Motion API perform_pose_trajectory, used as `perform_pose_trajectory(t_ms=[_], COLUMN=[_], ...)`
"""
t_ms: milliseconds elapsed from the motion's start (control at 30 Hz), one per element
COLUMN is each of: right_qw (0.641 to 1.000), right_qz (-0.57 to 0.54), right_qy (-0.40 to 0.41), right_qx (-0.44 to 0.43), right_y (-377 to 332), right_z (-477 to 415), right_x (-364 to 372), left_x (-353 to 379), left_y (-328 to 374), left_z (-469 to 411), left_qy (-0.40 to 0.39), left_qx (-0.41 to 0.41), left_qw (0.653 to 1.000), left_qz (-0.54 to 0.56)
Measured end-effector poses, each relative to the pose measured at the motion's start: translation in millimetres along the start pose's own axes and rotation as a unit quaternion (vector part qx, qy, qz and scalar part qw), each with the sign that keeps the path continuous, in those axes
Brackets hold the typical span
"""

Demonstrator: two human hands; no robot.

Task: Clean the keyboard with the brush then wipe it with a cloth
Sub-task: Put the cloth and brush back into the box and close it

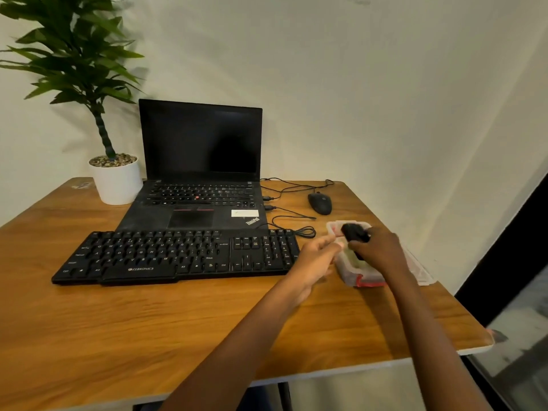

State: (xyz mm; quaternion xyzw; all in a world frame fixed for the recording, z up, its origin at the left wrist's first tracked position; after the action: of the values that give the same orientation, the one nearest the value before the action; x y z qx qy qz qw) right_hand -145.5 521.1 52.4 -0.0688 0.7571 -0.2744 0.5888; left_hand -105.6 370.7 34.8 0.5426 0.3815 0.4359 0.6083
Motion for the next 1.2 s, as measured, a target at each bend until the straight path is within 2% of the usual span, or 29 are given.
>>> perform_pose_trajectory(t_ms=[67, 233, 300, 367, 433, 467, 533, 600, 700, 900, 1000, 1067, 1200], right_qw=[0.997, 0.986, 0.994, 0.999, 0.984, 0.977, 0.968, 0.967, 0.968, 0.959, 0.953, 0.952, 0.968], right_qz=[0.053, 0.124, 0.069, -0.009, -0.034, -0.025, -0.013, -0.043, -0.081, -0.145, -0.193, -0.209, -0.063], right_qy=[-0.052, -0.113, -0.08, 0.036, 0.137, 0.145, 0.097, 0.046, 0.052, 0.139, 0.209, 0.22, 0.202], right_qx=[0.005, -0.004, -0.006, 0.03, 0.113, 0.157, 0.23, 0.247, 0.233, 0.197, 0.106, 0.03, -0.133], right_y=[-0.3, -1.3, 5.6, 31.1, 82.1, 109.6, 152.9, 174.4, 177.7, 154.9, 117.5, 81.3, 7.5], right_z=[-7.3, -14.7, -18.5, -20.5, -19.5, -18.0, -16.1, -18.2, -23.2, -28.3, -27.1, -19.4, 13.9], right_x=[13.1, 25.0, 7.1, -29.5, -55.2, -56.6, -43.0, -23.3, -17.1, -45.2, -66.2, -68.6, -42.1], left_x=[3.6, 7.7, 7.5, 6.1, 5.3, 5.6, 7.5, 10.1, 14.4, 15.1, 12.0, 10.8, 6.9], left_y=[-5.8, -16.1, -16.8, -15.7, -15.4, -15.1, -14.7, -14.4, -16.6, -20.5, -22.6, -25.4, -27.9], left_z=[-7.3, -18.5, -19.8, -21.5, -21.8, -21.5, -20.6, -20.2, -18.8, -21.3, -25.1, -27.4, -30.8], left_qy=[0.009, 0.025, 0.026, 0.027, 0.026, 0.024, 0.018, 0.015, 0.016, 0.024, 0.041, 0.046, 0.056], left_qx=[-0.011, -0.028, -0.025, -0.016, -0.016, -0.019, -0.026, -0.034, -0.053, -0.065, -0.067, -0.071, -0.076], left_qw=[1.0, 0.999, 0.999, 0.999, 0.999, 0.999, 0.999, 0.999, 0.998, 0.998, 0.997, 0.996, 0.993], left_qz=[-0.009, -0.018, -0.02, -0.025, -0.034, -0.037, -0.037, -0.028, -0.014, 0.006, 0.021, 0.035, 0.067])
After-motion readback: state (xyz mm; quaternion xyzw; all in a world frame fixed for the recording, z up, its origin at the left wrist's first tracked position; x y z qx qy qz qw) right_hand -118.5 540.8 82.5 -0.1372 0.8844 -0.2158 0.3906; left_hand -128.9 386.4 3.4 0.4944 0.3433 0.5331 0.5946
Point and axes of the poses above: each hand's wrist, its own z-axis away from the middle knuckle, its own x-axis out of the palm, y = z × x, the point moved 8 cm from there along -z, towards the middle knuckle, and after that the axes turned 3 degrees about -z, right-handed, at the moved point
